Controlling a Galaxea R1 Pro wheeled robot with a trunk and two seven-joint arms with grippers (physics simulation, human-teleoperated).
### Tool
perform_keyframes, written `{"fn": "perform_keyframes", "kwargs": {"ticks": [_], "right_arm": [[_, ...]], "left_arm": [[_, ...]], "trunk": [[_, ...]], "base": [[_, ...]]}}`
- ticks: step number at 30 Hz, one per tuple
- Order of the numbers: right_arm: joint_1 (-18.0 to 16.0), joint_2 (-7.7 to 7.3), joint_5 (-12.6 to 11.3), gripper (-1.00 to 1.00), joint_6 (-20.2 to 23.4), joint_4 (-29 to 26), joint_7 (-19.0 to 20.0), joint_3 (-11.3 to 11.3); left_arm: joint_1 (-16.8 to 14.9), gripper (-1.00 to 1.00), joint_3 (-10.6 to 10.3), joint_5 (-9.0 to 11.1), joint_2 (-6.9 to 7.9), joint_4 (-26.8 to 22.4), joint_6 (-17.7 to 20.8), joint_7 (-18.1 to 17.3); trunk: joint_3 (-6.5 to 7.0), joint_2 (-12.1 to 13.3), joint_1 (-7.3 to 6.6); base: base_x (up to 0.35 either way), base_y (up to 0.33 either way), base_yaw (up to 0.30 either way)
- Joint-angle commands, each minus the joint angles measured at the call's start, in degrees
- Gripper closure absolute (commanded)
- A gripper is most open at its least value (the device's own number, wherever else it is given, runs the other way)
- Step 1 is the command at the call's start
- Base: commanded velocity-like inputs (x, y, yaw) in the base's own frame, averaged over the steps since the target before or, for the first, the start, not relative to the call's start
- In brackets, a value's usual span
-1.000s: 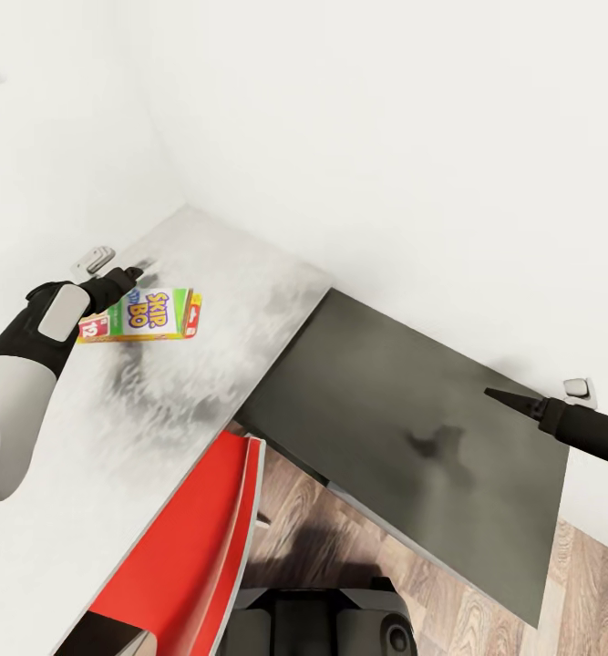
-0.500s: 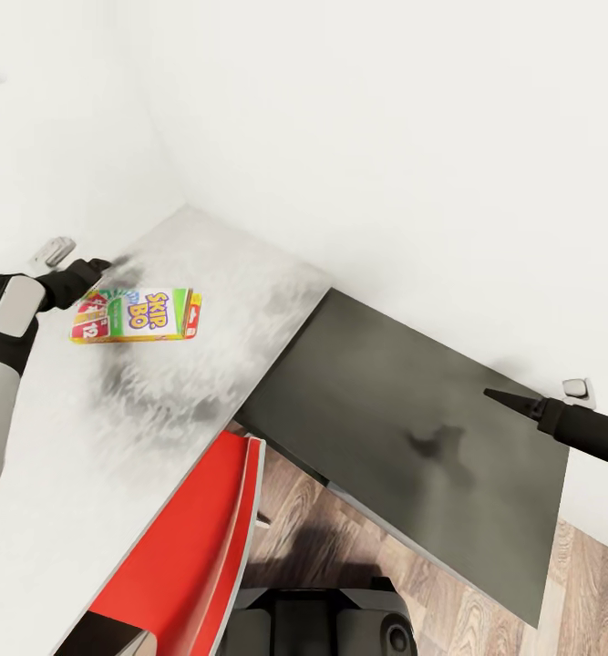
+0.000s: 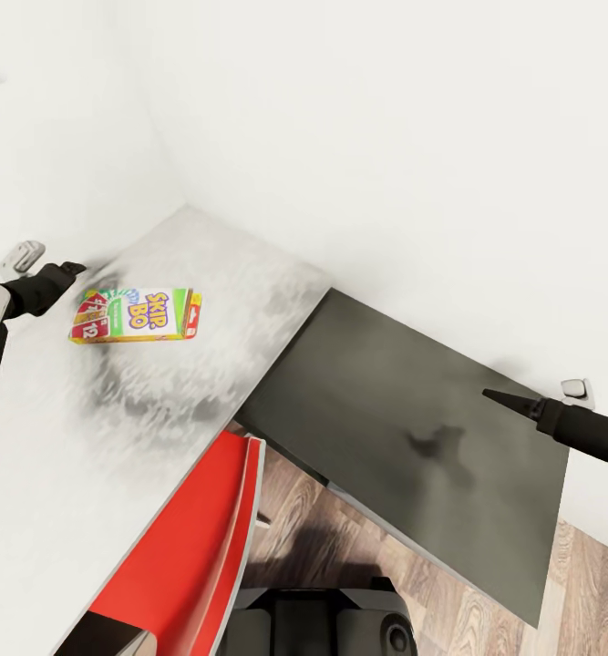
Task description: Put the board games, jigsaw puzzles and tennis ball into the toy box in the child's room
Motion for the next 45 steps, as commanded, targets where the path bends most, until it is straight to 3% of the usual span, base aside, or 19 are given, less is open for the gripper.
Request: {"fn": "perform_keyframes", "kwargs": {"ticks": [1,20,45], "right_arm": [[0.0,0.0,0.3,-1.0,0.3,0.0,0.4,-0.1],[0.0,0.0,0.4,-1.0,0.3,0.0,0.4,-0.1],[0.0,0.0,0.4,-1.0,0.3,0.0,0.4,-0.2]], "left_arm": [[0.0,-1.0,0.1,0.6,0.0,-0.1,0.3,0.5],[1.3,-1.0,0.5,0.5,0.56,-0.6,0.7,0.7],[5.9,-1.0,0.4,0.8,-0.21,-0.1,-0.6,0.3]], "trunk": [[-0.07,-0.1,0.03],[-0.07,-0.1,0.03],[-0.07,-0.1,0.03]], "base": [[0.0,0.0,0.0],[0.0,0.0,0.0],[0.0,0.0,0.0]]}}
